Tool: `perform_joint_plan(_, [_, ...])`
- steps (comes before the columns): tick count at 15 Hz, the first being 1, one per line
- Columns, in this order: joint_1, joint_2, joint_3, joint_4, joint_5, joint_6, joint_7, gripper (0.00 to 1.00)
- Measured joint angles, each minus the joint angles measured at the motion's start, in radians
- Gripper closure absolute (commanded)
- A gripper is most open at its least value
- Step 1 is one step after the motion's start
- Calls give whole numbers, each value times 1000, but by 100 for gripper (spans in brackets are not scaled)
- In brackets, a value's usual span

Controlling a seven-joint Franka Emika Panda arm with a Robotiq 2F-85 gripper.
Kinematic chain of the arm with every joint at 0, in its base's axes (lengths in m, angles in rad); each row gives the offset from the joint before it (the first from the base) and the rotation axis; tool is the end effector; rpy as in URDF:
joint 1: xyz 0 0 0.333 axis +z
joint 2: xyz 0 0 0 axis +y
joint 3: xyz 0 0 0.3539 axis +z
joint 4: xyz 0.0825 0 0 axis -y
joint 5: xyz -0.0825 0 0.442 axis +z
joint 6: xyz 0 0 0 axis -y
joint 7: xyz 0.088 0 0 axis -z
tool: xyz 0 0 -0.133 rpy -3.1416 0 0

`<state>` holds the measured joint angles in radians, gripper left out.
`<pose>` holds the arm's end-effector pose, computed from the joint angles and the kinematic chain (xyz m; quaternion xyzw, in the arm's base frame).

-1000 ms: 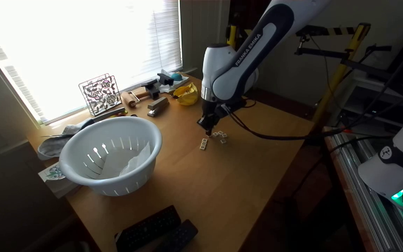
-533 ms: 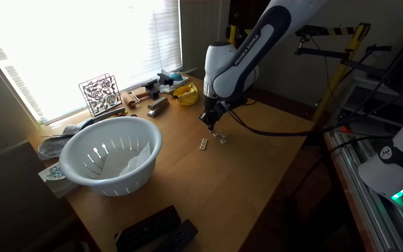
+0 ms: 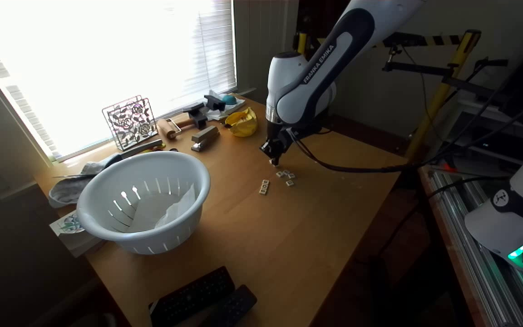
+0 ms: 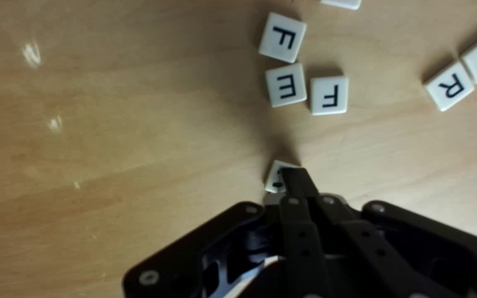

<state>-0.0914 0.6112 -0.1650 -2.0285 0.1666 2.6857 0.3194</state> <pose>0.6286 -0.1709 0.1043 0.9404 -0.3387 0.0299 0.0071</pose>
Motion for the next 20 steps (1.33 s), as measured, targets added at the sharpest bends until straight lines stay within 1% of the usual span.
perform_joint_plan(7, [-6, -46, 10, -49, 0, 20, -23, 100])
perform_joint_plan(13, [-6, -65, 31, -91, -1, 19, -79, 100])
perform_joint_plan(20, [-6, -65, 65, -95, -1, 16, -118, 100])
